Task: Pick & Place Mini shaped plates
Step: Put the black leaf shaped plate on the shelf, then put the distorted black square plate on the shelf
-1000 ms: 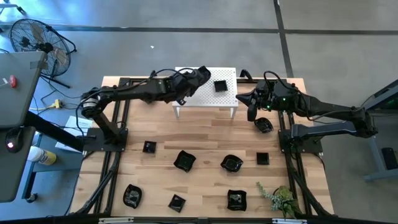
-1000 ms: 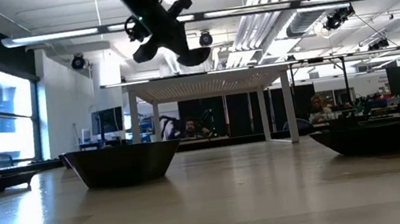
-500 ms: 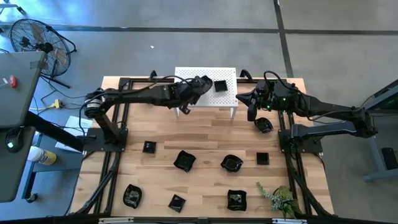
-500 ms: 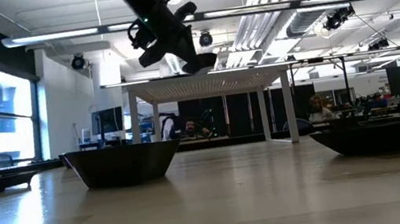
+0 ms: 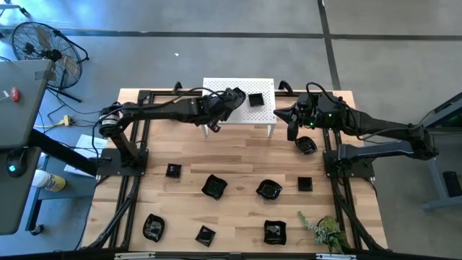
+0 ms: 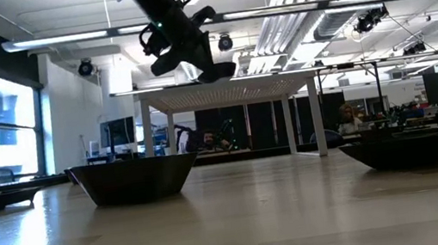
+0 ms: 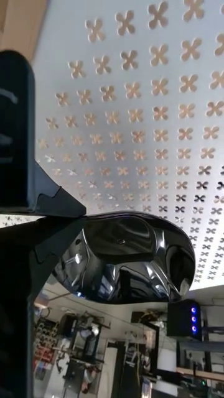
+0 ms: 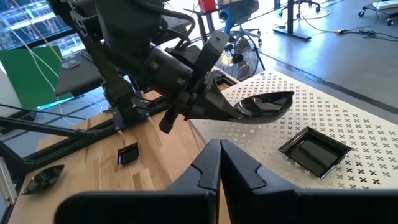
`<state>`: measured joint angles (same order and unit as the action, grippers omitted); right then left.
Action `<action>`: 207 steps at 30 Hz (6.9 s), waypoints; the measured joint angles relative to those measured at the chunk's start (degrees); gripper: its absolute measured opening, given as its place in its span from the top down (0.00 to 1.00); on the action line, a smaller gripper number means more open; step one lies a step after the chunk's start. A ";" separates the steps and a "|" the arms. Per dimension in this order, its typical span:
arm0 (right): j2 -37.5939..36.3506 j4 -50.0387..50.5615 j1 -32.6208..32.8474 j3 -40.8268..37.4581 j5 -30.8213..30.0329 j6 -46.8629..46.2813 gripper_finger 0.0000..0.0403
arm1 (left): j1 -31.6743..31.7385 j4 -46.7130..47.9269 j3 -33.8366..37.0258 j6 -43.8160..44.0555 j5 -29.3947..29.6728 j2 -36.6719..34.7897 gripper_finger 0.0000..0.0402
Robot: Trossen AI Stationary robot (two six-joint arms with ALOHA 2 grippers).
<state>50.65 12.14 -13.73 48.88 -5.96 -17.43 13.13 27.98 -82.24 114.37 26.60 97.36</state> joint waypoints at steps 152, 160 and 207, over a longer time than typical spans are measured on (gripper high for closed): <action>0.39 -0.04 -0.47 0.00 -17.27 -7.11 0.99 | 54.73 12.94 22.14 -117.72 -38.28 -5.53 0.74; 0.39 -0.03 -0.47 0.00 -17.27 -7.15 0.98 | 54.71 14.47 22.14 -119.57 -34.84 -5.53 0.99; 0.42 -0.04 -0.47 0.00 -17.07 -6.54 0.99 | 54.77 14.57 21.86 -127.78 -30.48 -1.17 0.62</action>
<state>51.07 12.10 -14.20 48.88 -23.03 -23.97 67.90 42.55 -60.38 -13.42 -3.88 96.19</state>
